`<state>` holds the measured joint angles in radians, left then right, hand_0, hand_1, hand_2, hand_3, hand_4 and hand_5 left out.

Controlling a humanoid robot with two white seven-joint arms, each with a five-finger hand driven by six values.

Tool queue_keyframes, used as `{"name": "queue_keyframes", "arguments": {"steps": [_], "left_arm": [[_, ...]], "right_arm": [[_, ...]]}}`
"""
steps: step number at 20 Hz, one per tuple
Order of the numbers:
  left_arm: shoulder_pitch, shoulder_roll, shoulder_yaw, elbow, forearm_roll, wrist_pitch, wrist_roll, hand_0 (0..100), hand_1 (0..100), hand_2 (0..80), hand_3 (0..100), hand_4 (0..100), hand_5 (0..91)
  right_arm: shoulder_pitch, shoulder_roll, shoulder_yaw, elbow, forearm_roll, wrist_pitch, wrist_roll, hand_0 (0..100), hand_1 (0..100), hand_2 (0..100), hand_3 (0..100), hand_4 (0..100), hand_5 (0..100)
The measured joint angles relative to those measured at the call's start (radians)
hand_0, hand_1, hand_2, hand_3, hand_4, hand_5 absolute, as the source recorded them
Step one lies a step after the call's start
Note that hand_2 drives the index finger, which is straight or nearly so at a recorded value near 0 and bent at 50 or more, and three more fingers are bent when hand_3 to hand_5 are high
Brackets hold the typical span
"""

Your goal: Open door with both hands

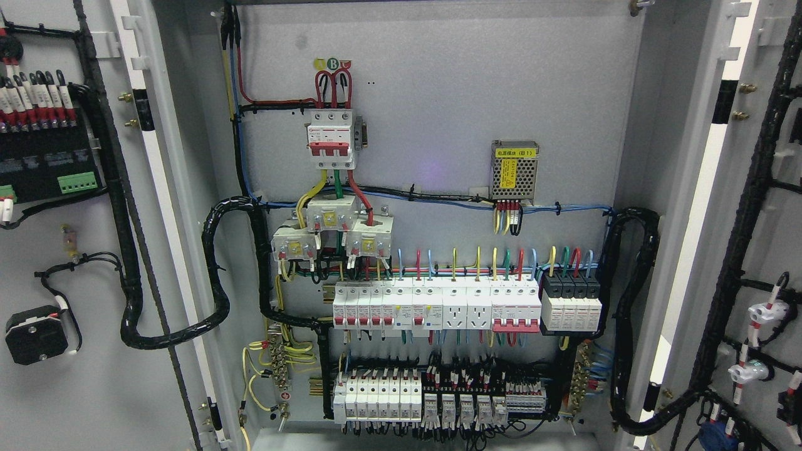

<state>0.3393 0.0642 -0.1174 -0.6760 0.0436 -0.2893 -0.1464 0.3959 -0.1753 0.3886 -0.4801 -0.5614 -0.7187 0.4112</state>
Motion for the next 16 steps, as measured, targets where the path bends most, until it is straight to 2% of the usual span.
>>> {"name": "queue_keyframes", "arguments": {"steps": [3,7,13,16], "left_arm": [[-0.058,-0.016,0.008,0.105,0.0,0.029,-0.001,0,0,0.0,0,0,0.0],[-0.116,-0.03,0.017,0.225,0.0,0.076,0.001,0,0,0.0,0,0,0.0],[-0.186,-0.045,0.046,0.369,0.002,0.152,0.003,0,0,0.0,0,0,0.0],[-0.204,-0.049,0.063,0.42,0.003,0.174,0.004,0,0,0.0,0,0,0.0]], "right_arm": [[-0.063,0.028,-0.01,0.101,0.003,0.107,-0.02,38,0,0,0,0,0],[-0.136,0.062,-0.021,0.211,0.04,0.256,-0.089,38,0,0,0,0,0],[-0.223,0.11,-0.03,0.323,0.116,0.403,-0.199,38,0,0,0,0,0],[-0.255,0.125,-0.033,0.36,0.157,0.486,-0.223,38,0,0,0,0,0]]}}
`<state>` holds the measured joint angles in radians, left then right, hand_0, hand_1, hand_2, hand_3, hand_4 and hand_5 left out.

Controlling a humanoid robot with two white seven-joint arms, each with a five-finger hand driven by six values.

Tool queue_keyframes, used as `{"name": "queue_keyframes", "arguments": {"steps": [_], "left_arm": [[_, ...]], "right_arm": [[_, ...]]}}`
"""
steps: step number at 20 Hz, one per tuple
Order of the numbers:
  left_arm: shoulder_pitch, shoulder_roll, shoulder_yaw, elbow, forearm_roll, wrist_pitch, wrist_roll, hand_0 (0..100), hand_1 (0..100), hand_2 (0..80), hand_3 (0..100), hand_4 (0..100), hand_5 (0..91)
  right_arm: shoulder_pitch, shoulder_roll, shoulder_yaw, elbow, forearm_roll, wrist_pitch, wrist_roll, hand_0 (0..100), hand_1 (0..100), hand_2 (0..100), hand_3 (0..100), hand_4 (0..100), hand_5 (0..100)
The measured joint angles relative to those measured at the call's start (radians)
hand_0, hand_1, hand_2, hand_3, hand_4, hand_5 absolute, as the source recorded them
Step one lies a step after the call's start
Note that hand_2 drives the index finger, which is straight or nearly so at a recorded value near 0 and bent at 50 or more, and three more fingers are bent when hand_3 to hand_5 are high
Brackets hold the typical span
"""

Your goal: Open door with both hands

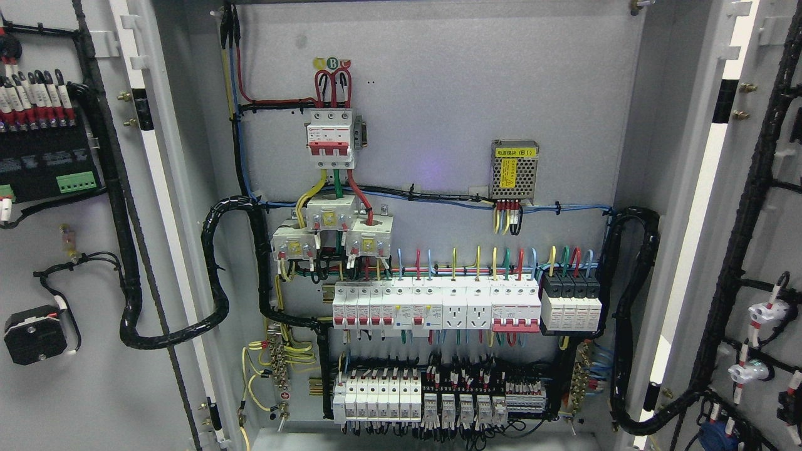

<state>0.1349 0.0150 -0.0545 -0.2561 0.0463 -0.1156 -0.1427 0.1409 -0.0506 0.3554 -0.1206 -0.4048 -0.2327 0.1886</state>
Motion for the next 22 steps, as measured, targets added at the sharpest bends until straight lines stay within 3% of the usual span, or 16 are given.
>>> {"name": "queue_keyframes", "arguments": {"steps": [11,22], "left_arm": [[-0.02,-0.011,0.034,0.104,0.004,0.057,0.001,0,0,0.0,0,0,0.0],[-0.016,-0.039,0.1,0.142,0.009,0.06,-0.002,0,0,0.0,0,0,0.0]], "right_arm": [[-0.064,0.049,-0.007,0.076,0.136,0.164,-0.172,38,0,0,0,0,0],[-0.08,0.102,-0.01,0.104,0.185,0.209,-0.202,38,0,0,0,0,0]]}}
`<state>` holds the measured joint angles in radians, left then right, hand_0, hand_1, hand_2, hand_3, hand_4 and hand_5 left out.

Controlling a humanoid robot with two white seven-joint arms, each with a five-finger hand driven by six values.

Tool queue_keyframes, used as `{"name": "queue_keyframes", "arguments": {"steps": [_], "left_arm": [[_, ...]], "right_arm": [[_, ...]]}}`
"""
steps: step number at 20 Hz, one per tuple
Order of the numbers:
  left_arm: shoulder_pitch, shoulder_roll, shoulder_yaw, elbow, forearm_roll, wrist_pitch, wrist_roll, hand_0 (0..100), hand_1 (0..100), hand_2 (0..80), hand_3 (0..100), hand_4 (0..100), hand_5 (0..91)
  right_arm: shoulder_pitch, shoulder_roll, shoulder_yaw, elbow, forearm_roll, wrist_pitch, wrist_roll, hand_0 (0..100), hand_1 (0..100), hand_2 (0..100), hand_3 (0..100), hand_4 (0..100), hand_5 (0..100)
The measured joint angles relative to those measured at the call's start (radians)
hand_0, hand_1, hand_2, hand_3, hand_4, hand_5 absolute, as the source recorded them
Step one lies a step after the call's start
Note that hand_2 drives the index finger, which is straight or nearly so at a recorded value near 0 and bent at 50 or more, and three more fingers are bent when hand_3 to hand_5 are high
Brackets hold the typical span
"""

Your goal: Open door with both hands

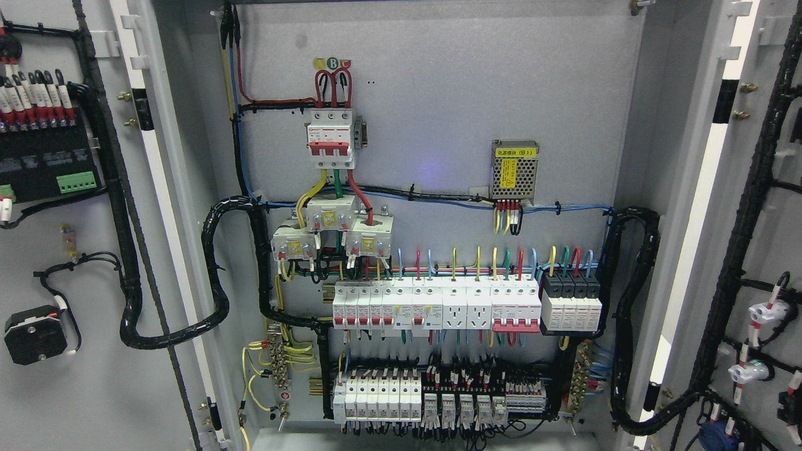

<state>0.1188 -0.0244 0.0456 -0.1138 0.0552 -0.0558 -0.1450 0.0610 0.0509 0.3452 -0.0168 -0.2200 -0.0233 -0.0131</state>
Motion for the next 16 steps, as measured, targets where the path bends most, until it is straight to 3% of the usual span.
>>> {"name": "queue_keyframes", "arguments": {"steps": [16], "left_arm": [[0.001,-0.014,0.038,0.014,0.001,-0.011,0.0,0,0,0.0,0,0,0.0]], "right_arm": [[-0.002,0.033,-0.001,0.013,0.009,-0.004,-0.004,38,0,0,0,0,0]]}}
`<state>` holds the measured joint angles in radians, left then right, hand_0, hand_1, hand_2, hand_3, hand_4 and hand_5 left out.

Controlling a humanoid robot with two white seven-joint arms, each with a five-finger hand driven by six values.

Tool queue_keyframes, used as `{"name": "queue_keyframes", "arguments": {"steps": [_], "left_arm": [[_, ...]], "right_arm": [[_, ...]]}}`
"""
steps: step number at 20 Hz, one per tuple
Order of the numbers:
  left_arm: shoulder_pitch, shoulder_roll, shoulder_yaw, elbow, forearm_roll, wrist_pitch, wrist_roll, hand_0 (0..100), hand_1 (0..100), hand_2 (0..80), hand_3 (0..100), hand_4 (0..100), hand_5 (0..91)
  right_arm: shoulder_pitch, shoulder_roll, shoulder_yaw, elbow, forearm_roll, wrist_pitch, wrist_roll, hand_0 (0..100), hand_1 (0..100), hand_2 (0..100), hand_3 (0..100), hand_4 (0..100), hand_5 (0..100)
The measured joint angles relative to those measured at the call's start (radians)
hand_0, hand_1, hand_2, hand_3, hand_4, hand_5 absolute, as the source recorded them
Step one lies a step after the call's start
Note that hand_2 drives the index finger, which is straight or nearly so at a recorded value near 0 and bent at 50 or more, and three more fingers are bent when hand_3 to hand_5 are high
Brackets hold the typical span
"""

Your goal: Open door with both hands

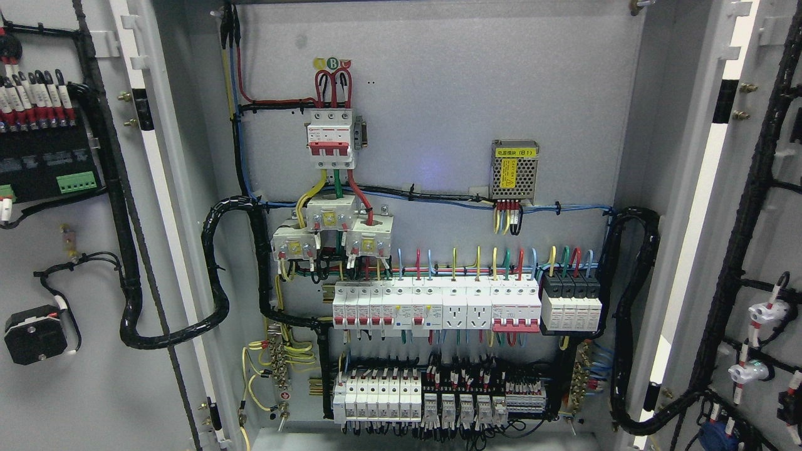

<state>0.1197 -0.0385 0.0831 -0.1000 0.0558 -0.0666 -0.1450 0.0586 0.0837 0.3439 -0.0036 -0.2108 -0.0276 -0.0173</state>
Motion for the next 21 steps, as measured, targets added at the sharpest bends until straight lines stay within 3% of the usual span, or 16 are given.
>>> {"name": "queue_keyframes", "arguments": {"steps": [21], "left_arm": [[-0.004,-0.004,0.005,-0.004,0.0,-0.001,0.0,0,0,0.0,0,0,0.0]], "right_arm": [[0.002,0.008,-0.001,0.003,0.001,-0.002,0.012,38,0,0,0,0,0]]}}
